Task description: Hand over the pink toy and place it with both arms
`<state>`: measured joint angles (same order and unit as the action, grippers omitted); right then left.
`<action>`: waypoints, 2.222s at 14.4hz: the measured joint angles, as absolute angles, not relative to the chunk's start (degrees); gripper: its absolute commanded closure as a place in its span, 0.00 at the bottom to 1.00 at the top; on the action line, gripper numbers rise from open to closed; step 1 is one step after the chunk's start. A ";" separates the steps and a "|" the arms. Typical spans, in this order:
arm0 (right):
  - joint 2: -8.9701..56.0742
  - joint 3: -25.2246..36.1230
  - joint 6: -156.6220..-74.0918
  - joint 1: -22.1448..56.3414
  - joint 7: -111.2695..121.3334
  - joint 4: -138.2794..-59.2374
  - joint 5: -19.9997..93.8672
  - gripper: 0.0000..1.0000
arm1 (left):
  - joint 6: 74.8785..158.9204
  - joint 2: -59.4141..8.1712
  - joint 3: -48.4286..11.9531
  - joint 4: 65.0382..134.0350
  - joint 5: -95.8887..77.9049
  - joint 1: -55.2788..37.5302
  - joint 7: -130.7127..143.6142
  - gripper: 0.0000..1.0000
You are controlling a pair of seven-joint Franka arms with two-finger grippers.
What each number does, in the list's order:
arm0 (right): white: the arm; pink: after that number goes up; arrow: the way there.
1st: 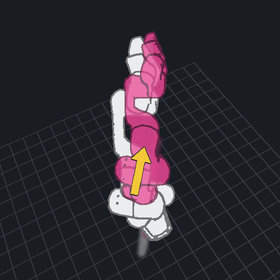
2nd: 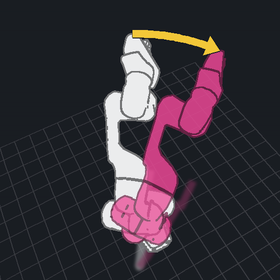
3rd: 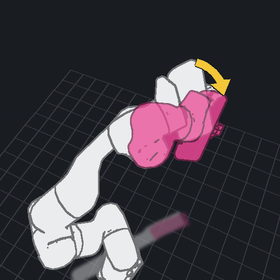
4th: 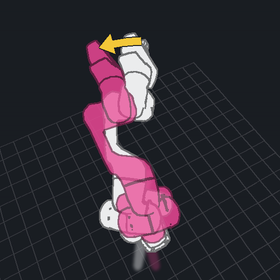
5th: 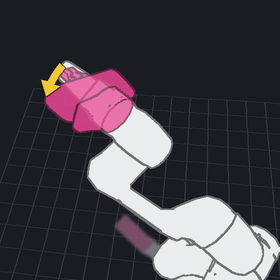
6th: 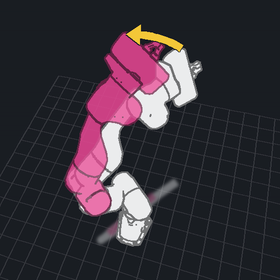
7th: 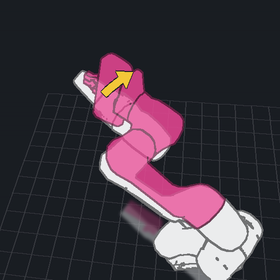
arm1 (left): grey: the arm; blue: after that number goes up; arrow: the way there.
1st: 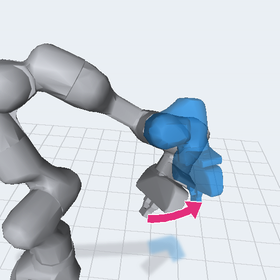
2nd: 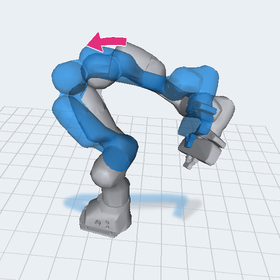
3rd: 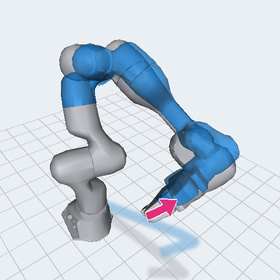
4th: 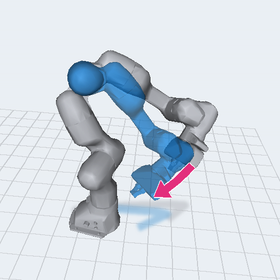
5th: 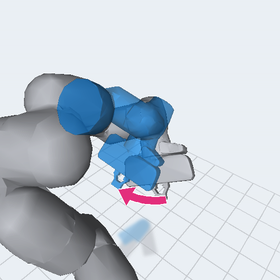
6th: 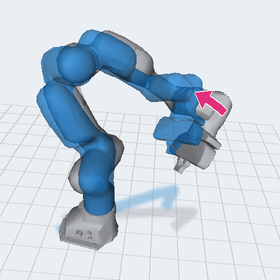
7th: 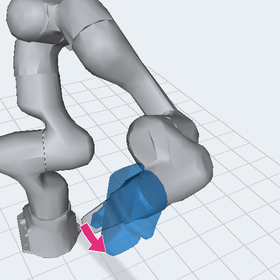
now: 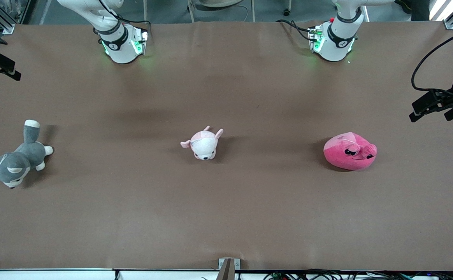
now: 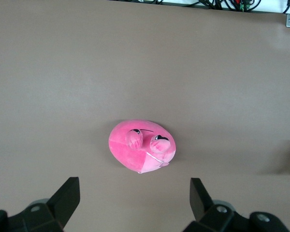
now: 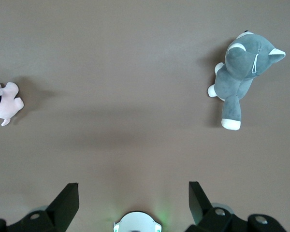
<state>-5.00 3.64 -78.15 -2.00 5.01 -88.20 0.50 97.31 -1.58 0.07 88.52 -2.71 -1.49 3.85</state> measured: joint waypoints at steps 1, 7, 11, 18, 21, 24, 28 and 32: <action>-5.00 3.64 -78.12 -2.00 5.02 -88.20 0.49 0.00 | 97.30 -1.58 0.07 88.52 -2.71 -1.49 3.85 0.00; -5.00 3.64 -78.09 -2.00 5.06 -88.20 0.30 0.00 | 97.20 -1.58 0.07 88.53 -2.71 -1.49 3.85 0.00; -5.00 3.64 -78.09 -2.00 5.10 -88.15 0.25 0.00 | 96.72 -1.75 0.16 88.79 -2.77 -1.45 3.85 0.00; -3.15 3.67 -78.21 -2.01 5.10 -88.14 -0.20 0.00 | 98.68 -10.11 0.64 92.16 -2.77 -0.41 3.85 0.00; -1.25 3.91 -78.87 -2.09 5.10 -88.11 -0.30 0.00 | 104.87 -13.39 0.67 95.94 -2.77 0.85 3.85 0.00; 2.08 4.39 -80.75 -2.34 5.10 -88.14 -0.44 0.00 | 108.70 -16.77 0.66 97.95 -2.77 1.13 3.85 0.00; 6.93 4.55 -84.56 -3.93 5.13 -88.11 -0.70 0.00 | 110.18 -19.74 0.54 98.01 -2.83 1.05 3.98 0.00; 7.76 4.58 -85.61 -4.84 5.29 -87.56 -1.04 0.00 | 110.49 -21.16 0.28 98.10 -2.86 1.00 4.21 0.01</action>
